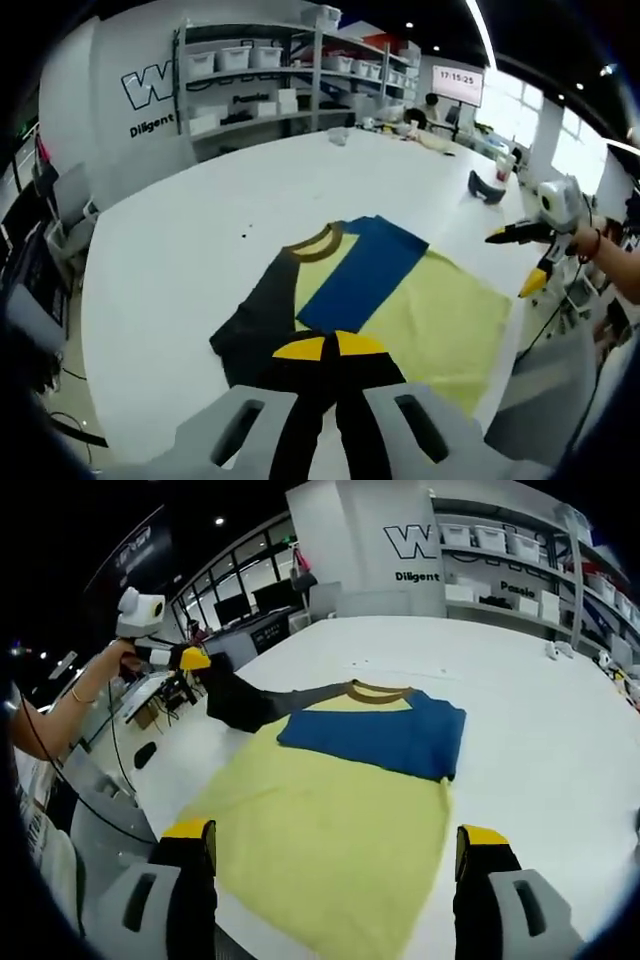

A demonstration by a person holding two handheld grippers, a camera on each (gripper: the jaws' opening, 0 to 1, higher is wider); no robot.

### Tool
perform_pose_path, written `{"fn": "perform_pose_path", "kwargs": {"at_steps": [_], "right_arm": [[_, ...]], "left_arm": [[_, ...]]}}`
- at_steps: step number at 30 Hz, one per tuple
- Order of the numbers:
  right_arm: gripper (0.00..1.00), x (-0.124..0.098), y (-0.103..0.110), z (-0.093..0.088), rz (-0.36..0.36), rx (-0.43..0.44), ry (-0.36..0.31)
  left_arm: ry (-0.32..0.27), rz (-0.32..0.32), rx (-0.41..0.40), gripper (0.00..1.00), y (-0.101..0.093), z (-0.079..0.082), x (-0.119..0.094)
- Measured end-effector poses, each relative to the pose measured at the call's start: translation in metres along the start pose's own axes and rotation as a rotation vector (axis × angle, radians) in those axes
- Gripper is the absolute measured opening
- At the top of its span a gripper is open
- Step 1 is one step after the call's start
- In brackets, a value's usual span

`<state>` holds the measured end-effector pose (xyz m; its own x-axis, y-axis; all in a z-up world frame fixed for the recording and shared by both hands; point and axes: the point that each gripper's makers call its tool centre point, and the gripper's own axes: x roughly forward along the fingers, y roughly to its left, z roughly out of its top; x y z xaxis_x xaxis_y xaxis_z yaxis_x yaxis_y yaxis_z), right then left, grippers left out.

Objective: Fold the garment on the visible template until the final outline fits inside the template.

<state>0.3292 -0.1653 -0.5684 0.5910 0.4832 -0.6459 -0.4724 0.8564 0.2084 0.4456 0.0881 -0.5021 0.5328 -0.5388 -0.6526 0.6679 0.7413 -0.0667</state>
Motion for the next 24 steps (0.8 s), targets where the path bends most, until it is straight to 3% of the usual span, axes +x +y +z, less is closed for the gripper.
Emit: {"fn": "perform_pose_path", "kwargs": {"at_steps": [9, 14, 24], "right_arm": [[0.99, -0.002, -0.003, -0.004, -0.007, 0.009, 0.002], [0.99, -0.002, -0.005, -0.008, -0.007, 0.005, 0.011], [0.99, -0.003, -0.008, -0.010, -0.011, 0.001, 0.019]], "left_arm": [[-0.019, -0.059, 0.026, 0.00, -0.019, 0.027, 0.027], [-0.017, -0.092, 0.077, 0.00, -0.036, 0.043, 0.043], [-0.022, -0.157, 0.103, 0.00, -0.068, 0.069, 0.076]]}}
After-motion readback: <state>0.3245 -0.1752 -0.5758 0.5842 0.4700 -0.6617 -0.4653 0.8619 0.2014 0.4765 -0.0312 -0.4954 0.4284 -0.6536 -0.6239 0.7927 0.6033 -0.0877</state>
